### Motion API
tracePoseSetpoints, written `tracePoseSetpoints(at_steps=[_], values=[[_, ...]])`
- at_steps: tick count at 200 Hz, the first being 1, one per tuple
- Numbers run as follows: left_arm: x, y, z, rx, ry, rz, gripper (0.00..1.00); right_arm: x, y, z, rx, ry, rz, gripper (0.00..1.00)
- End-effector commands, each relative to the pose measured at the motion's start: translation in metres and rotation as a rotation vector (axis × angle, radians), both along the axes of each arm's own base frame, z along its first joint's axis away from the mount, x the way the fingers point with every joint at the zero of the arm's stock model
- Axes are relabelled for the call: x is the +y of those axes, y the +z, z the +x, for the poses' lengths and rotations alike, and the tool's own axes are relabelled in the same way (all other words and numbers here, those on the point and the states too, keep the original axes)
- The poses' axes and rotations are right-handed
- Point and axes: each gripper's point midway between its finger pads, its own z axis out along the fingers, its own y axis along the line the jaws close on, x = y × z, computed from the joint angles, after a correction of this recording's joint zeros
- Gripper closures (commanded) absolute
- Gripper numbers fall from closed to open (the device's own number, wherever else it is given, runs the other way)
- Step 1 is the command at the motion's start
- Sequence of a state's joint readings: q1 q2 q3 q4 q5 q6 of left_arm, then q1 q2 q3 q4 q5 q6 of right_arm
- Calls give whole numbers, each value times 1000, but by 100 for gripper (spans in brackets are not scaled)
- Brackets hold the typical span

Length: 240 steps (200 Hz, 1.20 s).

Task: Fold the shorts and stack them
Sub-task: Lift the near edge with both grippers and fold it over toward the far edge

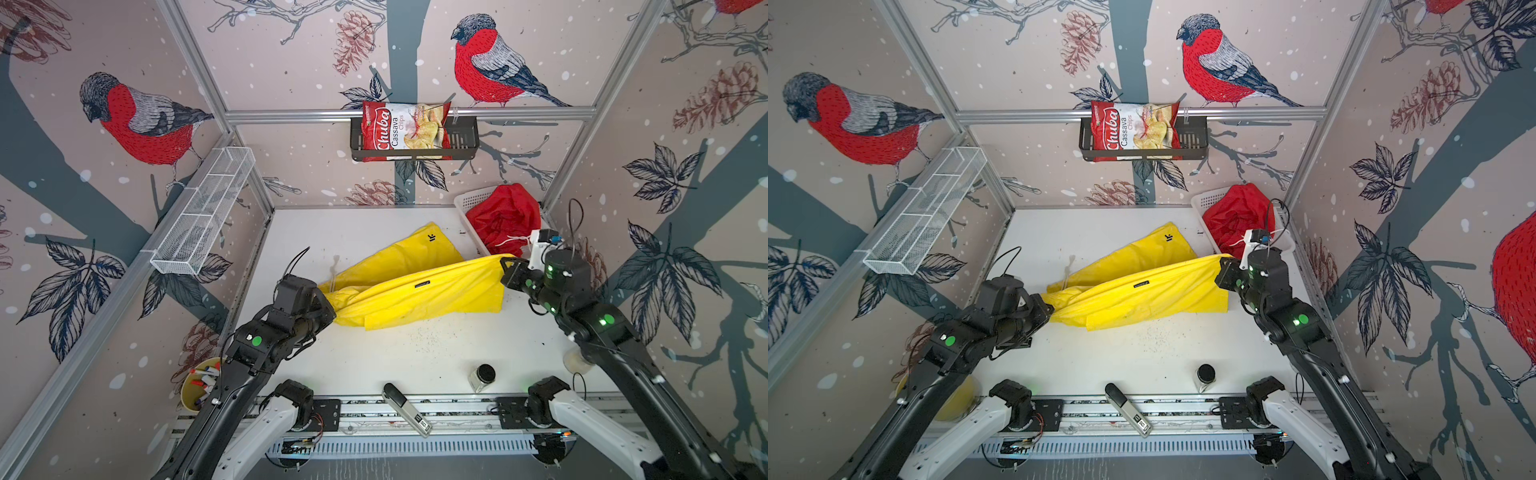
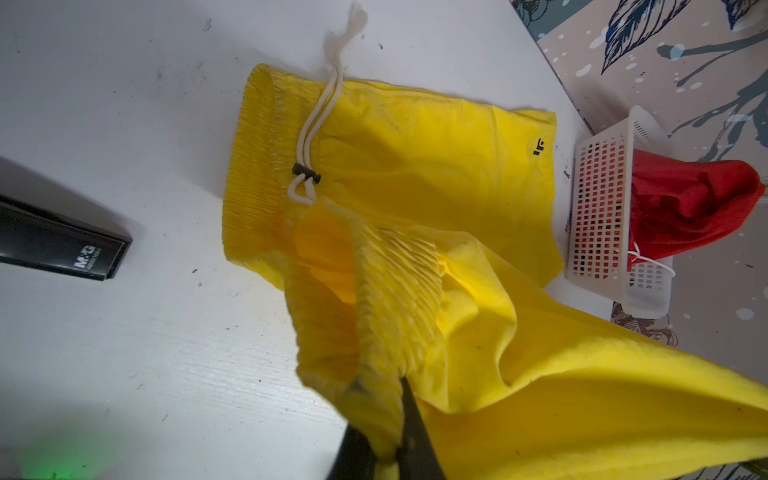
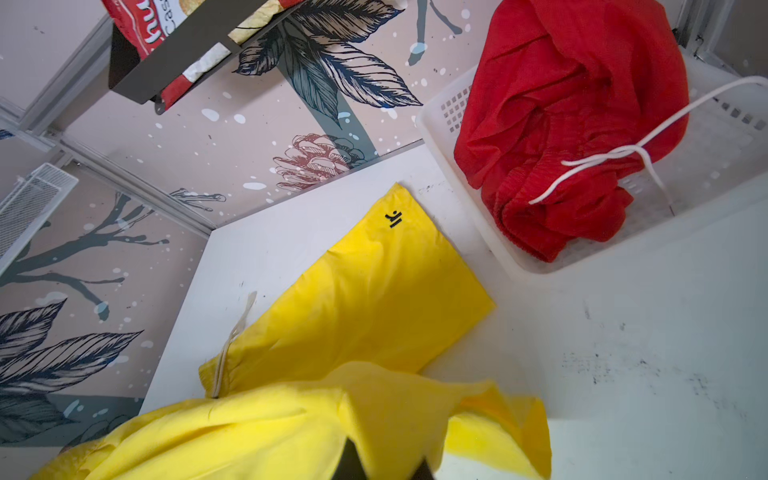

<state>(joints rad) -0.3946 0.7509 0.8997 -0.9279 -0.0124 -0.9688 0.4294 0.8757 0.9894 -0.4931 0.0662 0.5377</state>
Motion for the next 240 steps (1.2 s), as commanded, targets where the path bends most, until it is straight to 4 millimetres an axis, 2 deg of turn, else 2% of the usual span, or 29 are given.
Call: tracePoseSetpoints(at_steps=[1, 26, 48, 60, 81, 128, 157, 176, 207, 240], values=[[21, -11, 2, 35, 48, 134, 100, -14, 30, 38, -135, -119, -48, 100], [25, -22, 13, 45, 73, 174, 100, -2, 25, 76, -116, -103, -88, 100], [38, -27, 21, 60, 111, 210, 100, 9, 20, 106, -106, -88, -110, 100], [47, -30, 28, 70, 127, 207, 100, 15, 5, 126, -79, -86, -130, 100], [60, -37, 40, 86, 147, 209, 100, 20, -3, 152, -80, -92, -139, 100], [77, -70, 73, 134, 174, 182, 100, 38, -28, 211, -100, -98, -157, 100], [88, -76, 91, 165, 189, 204, 100, 58, -24, 244, -123, -72, -153, 100], [94, -77, 97, 208, 192, 243, 100, 70, -13, 255, -159, -61, -149, 100], [100, -83, 102, 238, 195, 268, 100, 88, 5, 259, -262, -57, -183, 100], [105, -93, 105, 254, 202, 259, 100, 97, 1, 272, -276, -91, -257, 100]])
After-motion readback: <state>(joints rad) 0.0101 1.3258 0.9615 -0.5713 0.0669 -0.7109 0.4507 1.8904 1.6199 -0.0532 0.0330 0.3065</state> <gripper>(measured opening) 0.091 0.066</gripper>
